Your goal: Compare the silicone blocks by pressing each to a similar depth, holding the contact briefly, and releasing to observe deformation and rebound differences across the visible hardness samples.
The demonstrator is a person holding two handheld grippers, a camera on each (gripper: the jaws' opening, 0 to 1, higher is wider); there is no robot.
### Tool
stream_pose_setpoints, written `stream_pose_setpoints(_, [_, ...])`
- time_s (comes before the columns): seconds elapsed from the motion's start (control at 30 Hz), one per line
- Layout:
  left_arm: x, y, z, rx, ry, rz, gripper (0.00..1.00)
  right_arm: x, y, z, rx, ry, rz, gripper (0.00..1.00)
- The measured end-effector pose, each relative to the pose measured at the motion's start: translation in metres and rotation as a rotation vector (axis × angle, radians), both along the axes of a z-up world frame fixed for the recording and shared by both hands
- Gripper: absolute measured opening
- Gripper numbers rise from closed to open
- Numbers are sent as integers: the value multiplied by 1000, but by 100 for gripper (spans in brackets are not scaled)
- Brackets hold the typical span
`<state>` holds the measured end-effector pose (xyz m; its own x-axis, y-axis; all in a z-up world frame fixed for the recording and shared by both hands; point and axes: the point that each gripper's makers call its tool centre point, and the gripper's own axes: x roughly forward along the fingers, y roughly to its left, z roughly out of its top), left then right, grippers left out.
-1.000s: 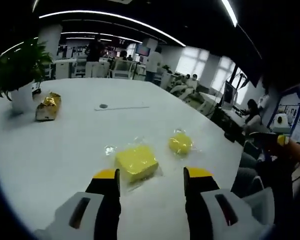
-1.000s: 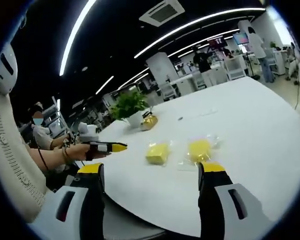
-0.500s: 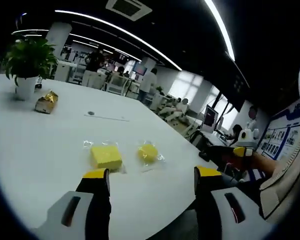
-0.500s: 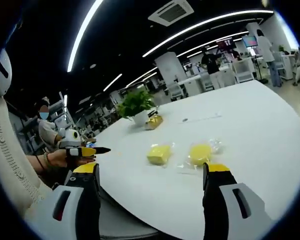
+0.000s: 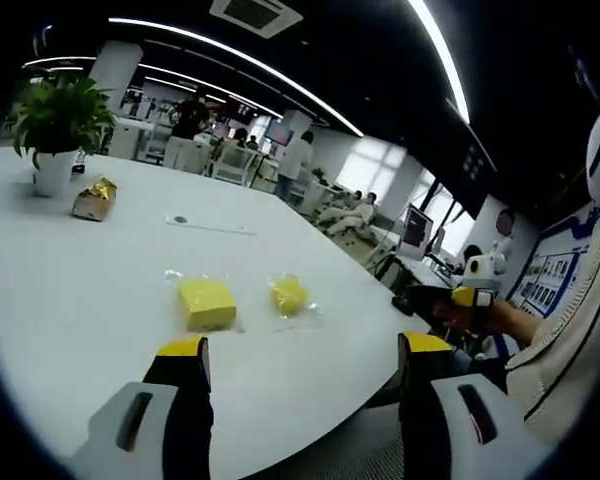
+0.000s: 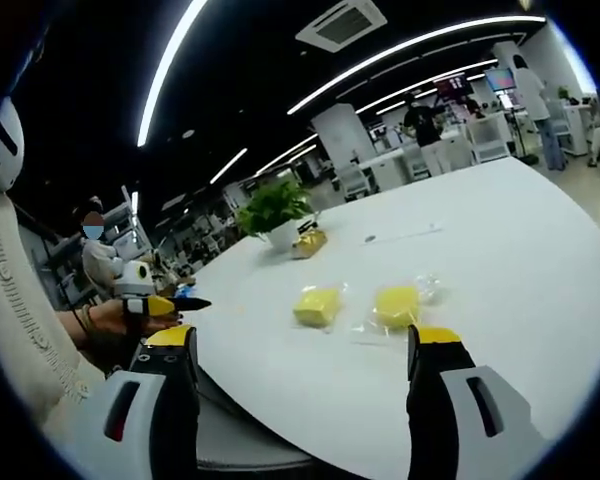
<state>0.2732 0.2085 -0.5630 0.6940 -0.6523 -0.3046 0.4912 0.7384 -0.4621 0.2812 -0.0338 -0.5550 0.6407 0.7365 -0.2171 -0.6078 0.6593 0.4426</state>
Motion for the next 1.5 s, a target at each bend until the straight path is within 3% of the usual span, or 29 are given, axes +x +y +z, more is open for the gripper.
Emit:
stream_pose_setpoints(0.17, [0,-1,0,-5,10,5,77,0,-3,0,4,2,-6,80])
stream_pose_setpoints(0.3, [1,-3,-3,-42,50,18,77,-2,-7,-3,6,12,-12,80])
stream_pose_setpoints(0.43, [8,-10,4,-150,92,36,77,-2,-12,-5,10,21,-26,79])
stream_pose_setpoints(0.57, [16,-28,19,-323,161,-4,64,-2,-15,-7,18,30,-34,79])
stream_pose_setpoints(0.73, [47,-40,23,-365,177,45,73,4,-19,-8,30,36,-47,78])
stream_pose_setpoints(0.87, [77,-55,16,-352,217,47,71,9,-22,-11,35,45,-52,77])
stream_pose_setpoints(1.03, [107,-84,-7,-291,295,8,71,13,-25,-16,51,61,-53,77])
stream_pose_setpoints(1.2, [137,-100,-28,-286,371,44,72,18,-27,-25,67,87,-56,76])
stream_pose_setpoints(1.23, [143,-103,-31,-277,359,48,72,19,-27,-26,73,92,-57,76])
stream_pose_setpoints(1.33, [164,-109,-51,-240,371,72,73,22,-28,-28,95,103,-70,76])
stream_pose_setpoints(1.4, [170,-115,-65,-217,413,67,71,24,-28,-30,99,113,-75,76])
stream_pose_setpoints(1.5, [179,-121,-80,-172,432,62,74,25,-30,-34,96,122,-80,76])
